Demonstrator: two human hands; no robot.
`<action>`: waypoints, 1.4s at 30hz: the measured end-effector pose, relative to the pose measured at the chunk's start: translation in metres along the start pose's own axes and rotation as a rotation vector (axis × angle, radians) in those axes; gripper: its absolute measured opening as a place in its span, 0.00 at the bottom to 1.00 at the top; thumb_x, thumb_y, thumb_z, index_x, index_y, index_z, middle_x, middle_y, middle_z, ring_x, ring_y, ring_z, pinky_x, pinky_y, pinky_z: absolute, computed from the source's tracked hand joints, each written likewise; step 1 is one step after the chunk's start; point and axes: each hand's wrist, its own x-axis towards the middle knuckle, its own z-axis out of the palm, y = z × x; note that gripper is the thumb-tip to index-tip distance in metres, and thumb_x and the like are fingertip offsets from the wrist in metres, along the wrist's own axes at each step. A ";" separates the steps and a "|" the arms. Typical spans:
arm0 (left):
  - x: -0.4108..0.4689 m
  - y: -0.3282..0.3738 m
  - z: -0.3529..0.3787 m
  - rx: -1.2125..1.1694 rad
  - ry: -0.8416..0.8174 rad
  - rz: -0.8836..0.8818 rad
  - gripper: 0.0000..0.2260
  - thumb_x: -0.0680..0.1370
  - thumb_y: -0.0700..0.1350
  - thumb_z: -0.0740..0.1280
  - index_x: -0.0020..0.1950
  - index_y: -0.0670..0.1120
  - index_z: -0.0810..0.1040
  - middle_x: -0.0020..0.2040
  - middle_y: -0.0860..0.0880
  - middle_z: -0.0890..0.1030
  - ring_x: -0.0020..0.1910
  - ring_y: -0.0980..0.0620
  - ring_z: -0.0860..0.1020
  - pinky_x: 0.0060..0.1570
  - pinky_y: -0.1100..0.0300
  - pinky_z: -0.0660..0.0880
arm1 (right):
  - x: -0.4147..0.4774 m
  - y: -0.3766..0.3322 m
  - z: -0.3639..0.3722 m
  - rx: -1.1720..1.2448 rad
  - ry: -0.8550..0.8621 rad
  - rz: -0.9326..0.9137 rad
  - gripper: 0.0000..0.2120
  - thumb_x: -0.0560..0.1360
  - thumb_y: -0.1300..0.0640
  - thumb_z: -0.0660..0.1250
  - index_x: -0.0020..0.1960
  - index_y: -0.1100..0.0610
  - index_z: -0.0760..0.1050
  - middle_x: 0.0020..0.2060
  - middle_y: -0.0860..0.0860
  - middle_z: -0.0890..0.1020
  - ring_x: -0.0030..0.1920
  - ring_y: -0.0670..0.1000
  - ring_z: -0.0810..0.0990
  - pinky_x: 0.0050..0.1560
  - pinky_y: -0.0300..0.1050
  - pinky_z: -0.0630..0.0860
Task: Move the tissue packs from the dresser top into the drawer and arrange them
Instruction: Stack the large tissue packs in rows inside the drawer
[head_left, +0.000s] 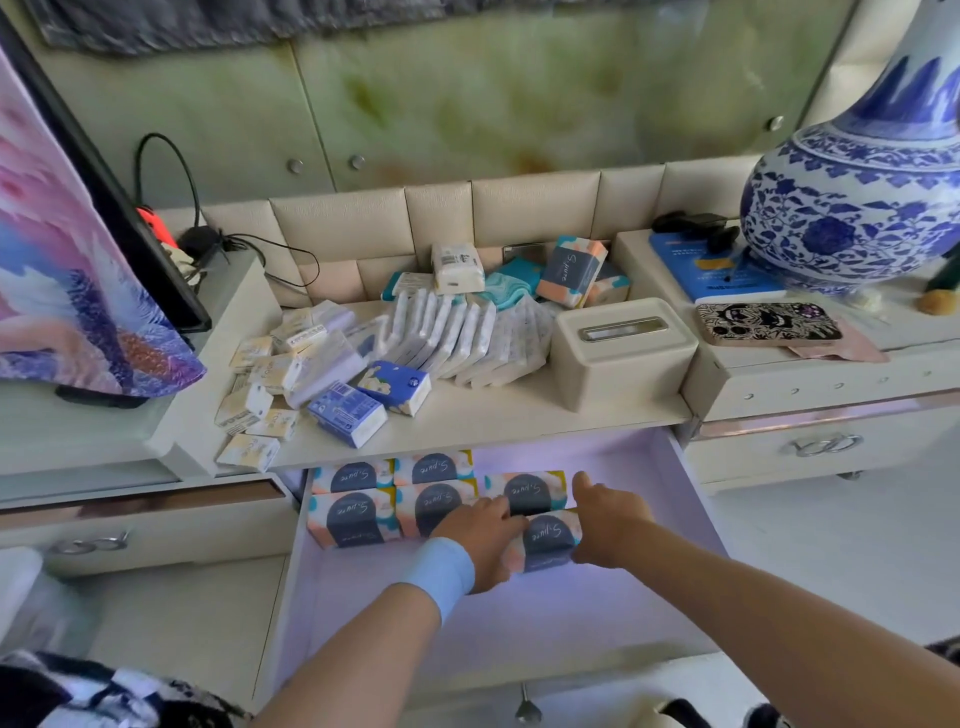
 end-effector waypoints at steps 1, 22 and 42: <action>0.004 0.002 0.002 0.058 0.020 0.000 0.26 0.76 0.45 0.69 0.73 0.50 0.65 0.69 0.42 0.67 0.66 0.40 0.69 0.61 0.47 0.69 | 0.001 0.001 0.004 0.033 -0.010 0.040 0.43 0.65 0.41 0.75 0.70 0.53 0.54 0.52 0.51 0.78 0.49 0.55 0.82 0.46 0.48 0.80; 0.015 -0.057 0.017 -0.149 0.146 -0.289 0.36 0.74 0.52 0.69 0.78 0.50 0.54 0.75 0.51 0.58 0.72 0.46 0.59 0.68 0.51 0.67 | 0.039 -0.021 0.003 0.277 0.053 0.235 0.26 0.71 0.38 0.64 0.60 0.53 0.64 0.45 0.48 0.76 0.45 0.54 0.78 0.40 0.44 0.71; 0.008 -0.058 -0.036 -0.313 0.107 -0.268 0.22 0.77 0.50 0.64 0.72 0.54 0.68 0.70 0.51 0.71 0.68 0.47 0.69 0.66 0.52 0.68 | 0.027 -0.024 -0.045 -0.113 -0.054 0.019 0.26 0.74 0.52 0.65 0.70 0.53 0.63 0.56 0.49 0.79 0.55 0.53 0.79 0.45 0.45 0.73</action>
